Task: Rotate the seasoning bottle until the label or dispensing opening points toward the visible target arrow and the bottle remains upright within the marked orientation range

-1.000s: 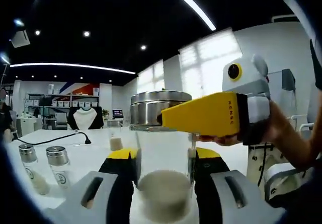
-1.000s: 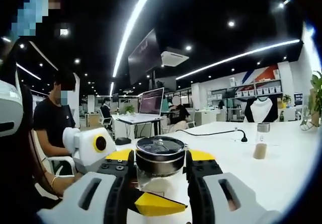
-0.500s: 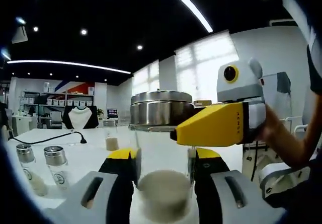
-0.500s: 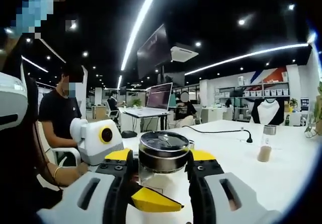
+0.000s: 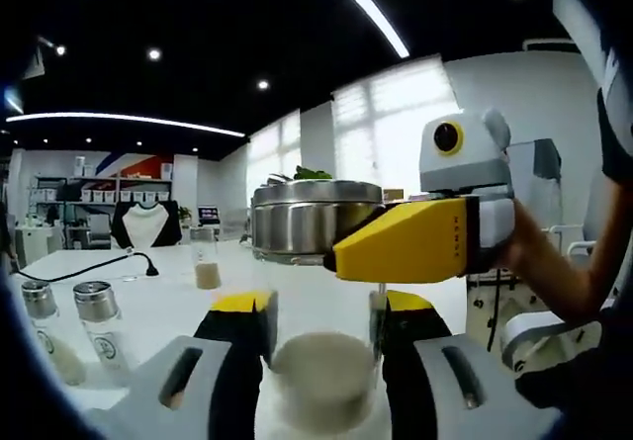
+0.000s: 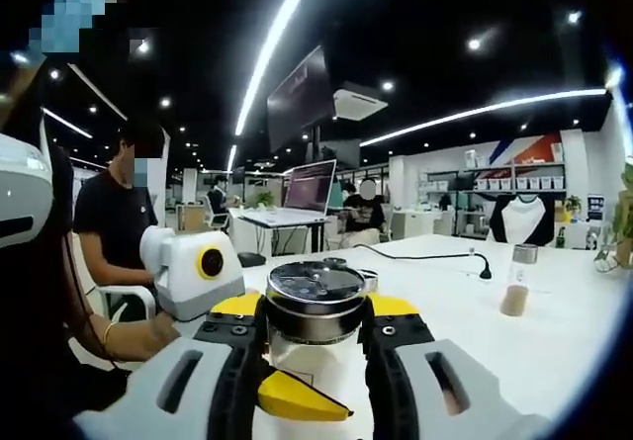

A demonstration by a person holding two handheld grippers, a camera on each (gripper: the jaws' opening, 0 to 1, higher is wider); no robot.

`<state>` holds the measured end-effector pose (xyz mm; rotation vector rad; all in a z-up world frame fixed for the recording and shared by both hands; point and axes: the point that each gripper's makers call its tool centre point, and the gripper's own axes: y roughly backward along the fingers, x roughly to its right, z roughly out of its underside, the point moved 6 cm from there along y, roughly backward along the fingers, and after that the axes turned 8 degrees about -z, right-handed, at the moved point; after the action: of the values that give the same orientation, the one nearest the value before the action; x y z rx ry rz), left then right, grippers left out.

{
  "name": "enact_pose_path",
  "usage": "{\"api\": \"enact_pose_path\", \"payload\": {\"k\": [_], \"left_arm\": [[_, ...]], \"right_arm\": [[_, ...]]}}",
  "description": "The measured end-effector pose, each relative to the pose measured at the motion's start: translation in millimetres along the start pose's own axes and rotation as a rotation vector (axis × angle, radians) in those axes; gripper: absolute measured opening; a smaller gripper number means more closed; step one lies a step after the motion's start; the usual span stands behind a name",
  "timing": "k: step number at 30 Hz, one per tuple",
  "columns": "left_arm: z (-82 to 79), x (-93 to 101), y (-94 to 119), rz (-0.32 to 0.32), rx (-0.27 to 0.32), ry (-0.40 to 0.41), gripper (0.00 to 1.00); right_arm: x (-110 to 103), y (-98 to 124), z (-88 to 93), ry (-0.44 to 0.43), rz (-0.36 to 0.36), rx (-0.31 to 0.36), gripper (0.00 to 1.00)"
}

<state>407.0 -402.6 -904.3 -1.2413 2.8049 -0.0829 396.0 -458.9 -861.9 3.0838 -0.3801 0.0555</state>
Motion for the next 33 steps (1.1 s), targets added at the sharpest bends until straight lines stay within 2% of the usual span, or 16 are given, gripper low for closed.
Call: {"api": "enact_pose_path", "payload": {"k": [8, 16, 23, 30, 33], "left_arm": [[-0.8, 0.6, -0.1, 0.023, -0.002, 0.008, 0.48], [5.6, 1.1, 0.1, 0.011, -0.025, 0.015, 0.48], [1.7, 0.8, -1.7, 0.011, -0.014, 0.013, 0.48], [0.6, 1.7, -4.3, -0.005, -0.006, 0.05, 0.48], [-0.5, 2.5, -3.6, -0.049, 0.01, 0.02, 0.48]], "right_arm": [[0.5, 2.4, 0.8, -0.036, 0.031, 0.037, 0.36], [-2.7, -0.6, 5.8, -0.012, 0.067, 0.001, 0.36], [-0.5, 0.9, 3.9, -0.021, 0.104, 0.043, 0.35], [1.0, 1.0, 4.9, -0.034, 0.158, 0.08, 0.35], [3.3, 1.7, 6.1, -0.069, 0.18, 0.106, 0.35]]}}
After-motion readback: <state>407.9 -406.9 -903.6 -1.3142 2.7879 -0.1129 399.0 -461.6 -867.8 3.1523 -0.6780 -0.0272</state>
